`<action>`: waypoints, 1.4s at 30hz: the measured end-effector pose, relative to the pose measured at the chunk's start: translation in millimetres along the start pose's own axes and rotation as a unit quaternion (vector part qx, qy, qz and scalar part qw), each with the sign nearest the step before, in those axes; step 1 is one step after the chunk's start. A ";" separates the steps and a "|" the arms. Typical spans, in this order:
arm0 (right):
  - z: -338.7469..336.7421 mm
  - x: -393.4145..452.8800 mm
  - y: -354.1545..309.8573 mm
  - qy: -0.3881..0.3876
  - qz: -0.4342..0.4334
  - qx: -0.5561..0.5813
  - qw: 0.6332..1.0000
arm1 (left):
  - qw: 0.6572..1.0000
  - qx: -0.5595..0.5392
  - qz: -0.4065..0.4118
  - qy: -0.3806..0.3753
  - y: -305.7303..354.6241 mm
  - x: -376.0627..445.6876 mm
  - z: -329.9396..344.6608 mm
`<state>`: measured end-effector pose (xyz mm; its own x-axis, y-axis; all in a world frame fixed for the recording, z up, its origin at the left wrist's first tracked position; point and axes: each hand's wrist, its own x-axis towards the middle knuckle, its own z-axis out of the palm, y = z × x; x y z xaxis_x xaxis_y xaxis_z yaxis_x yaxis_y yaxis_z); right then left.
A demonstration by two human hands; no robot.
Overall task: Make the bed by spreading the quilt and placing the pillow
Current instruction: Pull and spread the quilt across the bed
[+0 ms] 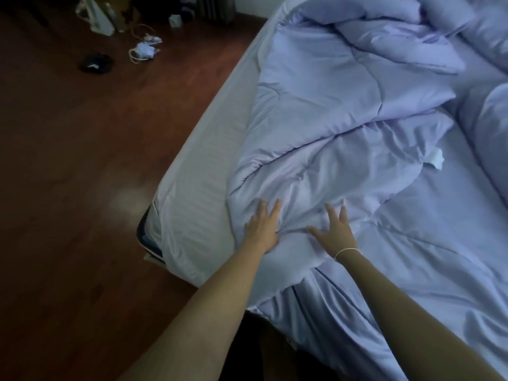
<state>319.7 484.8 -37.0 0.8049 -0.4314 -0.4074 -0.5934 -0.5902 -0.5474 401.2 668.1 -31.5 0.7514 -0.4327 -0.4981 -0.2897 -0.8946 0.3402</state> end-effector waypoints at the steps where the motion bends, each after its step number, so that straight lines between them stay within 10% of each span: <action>1: 5.1 -1.4 -2.5 -0.015 0.014 -0.013 1.000 | 1.000 0.009 0.018 -0.002 -7.3 -0.3 0.2; 9: 54.2 -43.5 -46.2 -0.116 0.027 -0.014 0.993 | 0.981 0.079 0.147 -0.099 -109.2 -44.7 -4.7; 17: 19.5 -8.2 -46.8 0.214 0.070 0.026 0.974 | 0.975 0.043 0.131 -0.175 -165.5 -45.7 -28.9; 21: 12.1 35.3 -21.6 0.065 0.213 -0.028 0.975 | 0.984 0.027 0.177 0.007 -166.6 -47.4 -24.7; 37: 55.2 -130.5 24.4 -0.220 0.057 -0.171 0.959 | 0.925 0.004 0.308 0.222 -34.1 -5.4 -23.7; 42: 6.6 -108.1 76.2 0.185 0.144 0.018 0.972 | 0.925 0.096 0.346 0.125 24.2 6.4 13.7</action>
<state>187.5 490.9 -39.5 0.5482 -0.7951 -0.2594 -0.7880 -0.3872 -0.4787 390.9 642.2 -37.3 0.4535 -0.8912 -0.0067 -0.8344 -0.4272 0.3481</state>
